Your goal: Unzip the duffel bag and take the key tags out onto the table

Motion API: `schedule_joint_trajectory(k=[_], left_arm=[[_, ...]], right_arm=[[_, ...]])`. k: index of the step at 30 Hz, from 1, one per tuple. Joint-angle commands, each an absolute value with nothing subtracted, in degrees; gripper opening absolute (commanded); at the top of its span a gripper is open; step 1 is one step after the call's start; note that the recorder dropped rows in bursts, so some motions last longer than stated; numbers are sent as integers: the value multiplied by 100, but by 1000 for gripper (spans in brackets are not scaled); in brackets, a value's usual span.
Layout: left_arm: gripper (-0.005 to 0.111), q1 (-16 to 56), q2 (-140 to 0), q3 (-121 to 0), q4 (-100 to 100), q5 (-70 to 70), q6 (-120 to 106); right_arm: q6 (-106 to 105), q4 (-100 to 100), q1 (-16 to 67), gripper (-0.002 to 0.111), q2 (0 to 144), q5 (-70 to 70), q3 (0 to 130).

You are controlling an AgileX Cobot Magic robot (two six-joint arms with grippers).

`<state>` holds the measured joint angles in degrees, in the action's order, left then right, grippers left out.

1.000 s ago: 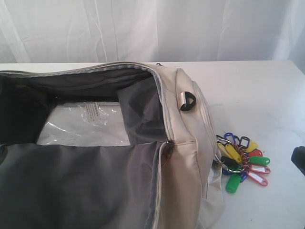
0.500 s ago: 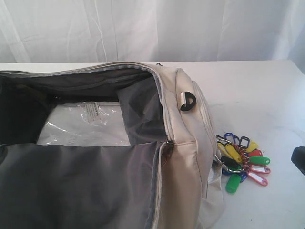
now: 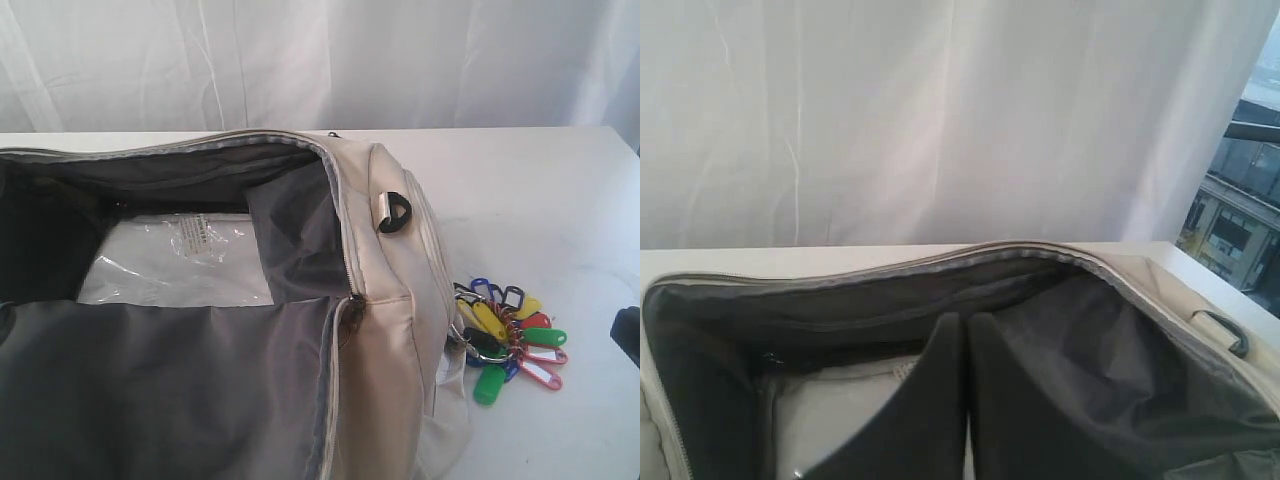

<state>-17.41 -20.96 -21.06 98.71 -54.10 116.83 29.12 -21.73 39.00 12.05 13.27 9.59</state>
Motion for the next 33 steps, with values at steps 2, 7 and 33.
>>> schedule_joint_trajectory(k=[2,7,33], left_arm=[[0,-1753,-2052,-2076,9783,-5379,11673],[0,-1753,-2052,-2076,9995,-4852,12045],[0,-1753,-2052,-2508,7353,-2486,8513]], right_arm=[[2866,-2210,3894,0,1181,1291,953],[2866,-2210,3894,0,1181,1291,953],[2866,-2210,3894,0,1181,1291,953]])
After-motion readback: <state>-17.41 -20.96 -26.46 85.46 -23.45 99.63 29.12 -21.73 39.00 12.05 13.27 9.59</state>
